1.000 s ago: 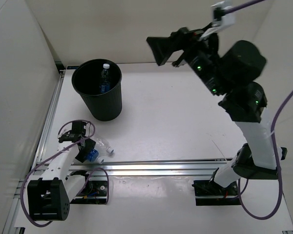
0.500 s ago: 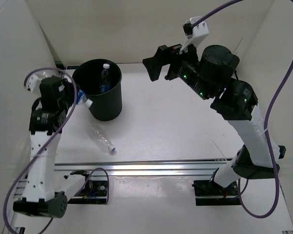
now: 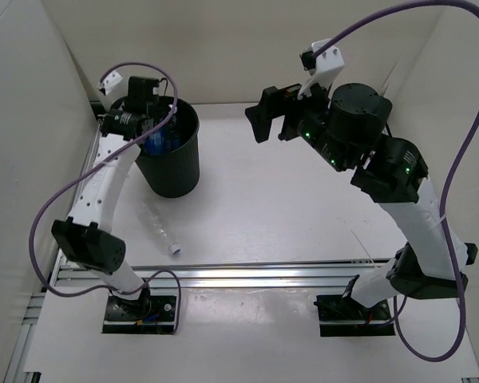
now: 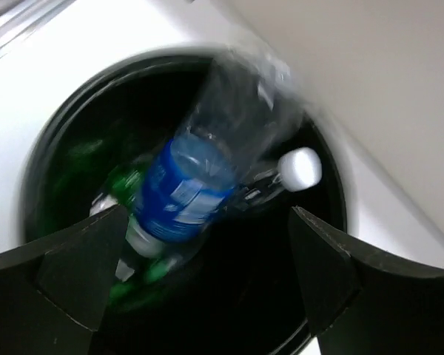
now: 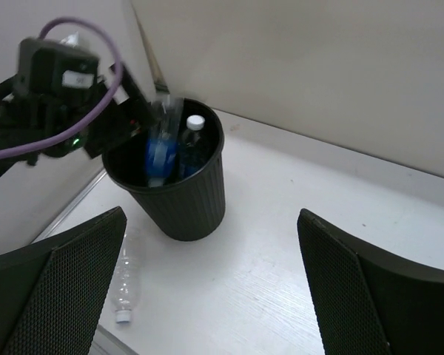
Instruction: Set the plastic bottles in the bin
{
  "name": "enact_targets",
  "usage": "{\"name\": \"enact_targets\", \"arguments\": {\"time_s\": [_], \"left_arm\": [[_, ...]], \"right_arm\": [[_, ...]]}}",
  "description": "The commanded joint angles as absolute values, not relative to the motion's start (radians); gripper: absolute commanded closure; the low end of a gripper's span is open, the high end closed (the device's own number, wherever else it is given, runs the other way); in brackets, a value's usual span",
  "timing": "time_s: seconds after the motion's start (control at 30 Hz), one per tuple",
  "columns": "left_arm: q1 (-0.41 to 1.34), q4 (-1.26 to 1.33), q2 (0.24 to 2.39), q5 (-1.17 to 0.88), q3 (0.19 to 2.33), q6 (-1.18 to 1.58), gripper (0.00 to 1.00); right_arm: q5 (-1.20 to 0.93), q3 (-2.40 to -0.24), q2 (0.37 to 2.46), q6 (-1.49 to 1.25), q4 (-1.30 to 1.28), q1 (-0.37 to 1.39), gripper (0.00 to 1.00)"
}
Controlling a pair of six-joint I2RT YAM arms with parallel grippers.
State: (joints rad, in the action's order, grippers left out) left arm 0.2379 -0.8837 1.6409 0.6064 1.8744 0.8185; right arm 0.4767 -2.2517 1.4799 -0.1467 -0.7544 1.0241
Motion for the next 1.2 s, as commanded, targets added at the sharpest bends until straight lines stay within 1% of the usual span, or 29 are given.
{"name": "enact_targets", "arguments": {"time_s": [0.0, 0.07, 0.1, 0.13, 0.17, 0.23, 0.27, 0.37, 0.43, 0.47, 0.6, 0.97, 1.17], "left_arm": [[0.244, -1.071, 1.362, 0.631, 1.695, 0.975, 0.0], [0.223, -0.982, 1.207, 0.525, 1.494, 0.965, 0.0], [0.201, -0.836, 1.122, 0.471, 1.385, 0.965, 0.0], [0.187, -0.765, 1.042, 0.363, 1.182, 0.965, 0.0], [0.17, -0.705, 0.902, 0.313, 1.095, 1.003, 0.0], [0.143, -0.658, 0.815, 0.266, 0.929, 1.067, 0.0], [0.129, -0.658, 0.78, 0.247, 0.892, 1.083, 0.0], [0.129, -0.679, 0.779, 0.238, 0.815, 1.092, 0.0], [0.129, -0.68, 0.796, 0.258, 0.815, 1.082, 0.0], [0.129, -0.67, 0.811, 0.284, 0.851, 1.063, 0.0], [0.129, -0.67, 0.969, 0.304, 0.985, 0.954, 0.0], [0.127, -0.67, 1.183, 0.327, 1.192, 0.968, 0.0], [0.092, -0.67, 1.304, 0.221, 1.393, 1.06, 0.0]], "right_arm": [[0.567, -2.224, 1.402, -0.115, -0.742, 1.028, 0.0], [0.568, -2.177, 1.384, -0.115, -0.742, 1.028, 0.0], [0.568, -2.163, 1.384, -0.115, -0.742, 1.028, 0.0], [0.568, -2.151, 1.37, -0.124, -0.742, 1.028, 0.0], [0.568, -2.14, 1.37, -0.124, -0.742, 1.028, 0.0], [0.568, -2.117, 1.361, -0.124, -0.752, 1.019, 0.0], [0.577, -2.117, 1.361, -0.135, -0.752, 1.019, 0.0], [0.586, -2.117, 1.382, -0.144, -0.779, 1.009, 0.0], [0.586, -2.126, 1.391, -0.134, -0.788, 1.009, 0.0], [0.586, -2.126, 1.391, -0.133, -0.788, 1.009, 0.0], [0.575, -2.126, 1.401, -0.133, -0.779, 1.009, 0.0], [0.604, -2.126, 1.391, -0.114, -0.77, 1.009, 0.0], [0.614, -2.126, 1.402, -0.114, -0.77, 1.0, 0.0]]}}
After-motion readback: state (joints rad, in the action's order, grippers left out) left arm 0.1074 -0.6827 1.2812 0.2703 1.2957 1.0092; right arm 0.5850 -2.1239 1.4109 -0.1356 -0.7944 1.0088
